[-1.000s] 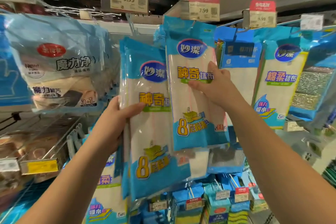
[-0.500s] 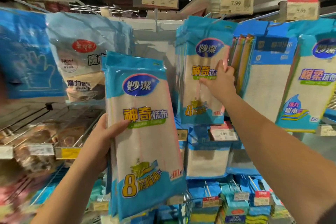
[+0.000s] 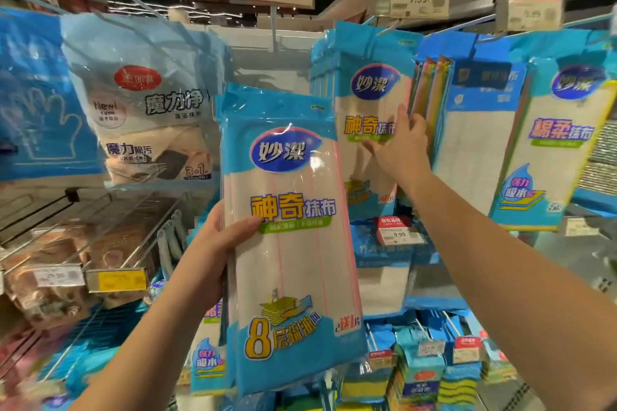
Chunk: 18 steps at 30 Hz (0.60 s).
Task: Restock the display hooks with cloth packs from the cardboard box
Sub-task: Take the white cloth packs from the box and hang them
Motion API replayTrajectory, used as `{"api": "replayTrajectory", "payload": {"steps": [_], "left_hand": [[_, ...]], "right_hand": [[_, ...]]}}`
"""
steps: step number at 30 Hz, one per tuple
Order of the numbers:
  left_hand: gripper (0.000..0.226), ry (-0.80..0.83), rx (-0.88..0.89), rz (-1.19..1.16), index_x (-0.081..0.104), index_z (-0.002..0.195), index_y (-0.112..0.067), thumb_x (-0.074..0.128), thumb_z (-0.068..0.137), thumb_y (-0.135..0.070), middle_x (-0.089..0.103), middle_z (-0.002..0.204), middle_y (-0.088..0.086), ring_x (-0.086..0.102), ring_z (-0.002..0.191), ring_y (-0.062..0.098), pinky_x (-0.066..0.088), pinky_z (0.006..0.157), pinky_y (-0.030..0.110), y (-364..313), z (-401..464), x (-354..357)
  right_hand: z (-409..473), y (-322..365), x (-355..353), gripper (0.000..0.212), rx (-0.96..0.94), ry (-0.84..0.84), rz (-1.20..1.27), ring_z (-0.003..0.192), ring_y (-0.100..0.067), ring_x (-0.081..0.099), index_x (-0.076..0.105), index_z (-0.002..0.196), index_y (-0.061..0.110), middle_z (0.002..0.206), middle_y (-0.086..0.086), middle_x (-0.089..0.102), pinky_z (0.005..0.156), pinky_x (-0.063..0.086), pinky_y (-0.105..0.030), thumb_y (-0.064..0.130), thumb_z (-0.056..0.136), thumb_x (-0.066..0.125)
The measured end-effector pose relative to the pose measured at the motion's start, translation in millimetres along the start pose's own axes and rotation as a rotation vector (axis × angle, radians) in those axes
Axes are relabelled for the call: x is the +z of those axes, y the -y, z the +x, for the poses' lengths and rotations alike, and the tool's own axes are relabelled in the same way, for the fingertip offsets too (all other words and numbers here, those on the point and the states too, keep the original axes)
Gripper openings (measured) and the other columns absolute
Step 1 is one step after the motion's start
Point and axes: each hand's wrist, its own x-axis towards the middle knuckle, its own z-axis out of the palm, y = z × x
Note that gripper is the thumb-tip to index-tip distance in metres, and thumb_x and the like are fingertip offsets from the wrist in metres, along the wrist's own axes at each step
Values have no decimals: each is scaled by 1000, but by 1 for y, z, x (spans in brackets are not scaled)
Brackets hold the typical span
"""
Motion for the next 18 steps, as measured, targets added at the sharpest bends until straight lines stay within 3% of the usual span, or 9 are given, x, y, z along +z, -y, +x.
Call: {"api": "replayTrajectory", "payload": {"steps": [3,6,11,13,15,18], "left_hand": [[87,13,-14,-13,50,134,-14,86,58,-35,68,122,21,70,100,38,61,76,46,3,1,2],[88,52,-5,-12,49,135,-12,86,59,-33,67,123,23,67,106,43,58,86,53,9,3,6],[89,74,0,-49,49,135,-11,84,56,-29,69,122,21,70,102,38,61,79,46,14,4,16],[98,87,1,-56,48,135,-11,91,51,-33,69,122,21,70,103,38,61,80,46,15,5,17],[93,100,17,-48,48,136,-12,88,55,-32,68,123,21,70,105,39,61,82,47,14,7,16],[83,101,40,-46,50,134,-11,82,59,-30,69,121,21,70,103,38,61,82,47,14,8,19]], "right_hand": [[-21,15,-21,62,-68,-76,222,125,-19,47,39,144,20,139,-3,41,110,38,-34,45,92,63],[-44,37,-34,32,-117,67,427,95,-5,59,49,118,27,106,10,58,92,51,-35,49,96,56],[-57,55,-38,35,-198,194,566,78,-7,53,41,117,24,95,0,51,69,45,-12,38,94,63],[-57,53,-36,39,-201,200,575,86,-11,58,40,117,27,99,-1,53,77,50,-18,37,91,68],[-56,49,-36,38,-199,213,582,100,-17,62,41,112,37,107,-1,57,89,54,-37,42,88,70],[-60,48,-38,29,-172,230,702,101,-15,66,46,105,42,108,3,60,89,56,-49,30,92,68]]}}
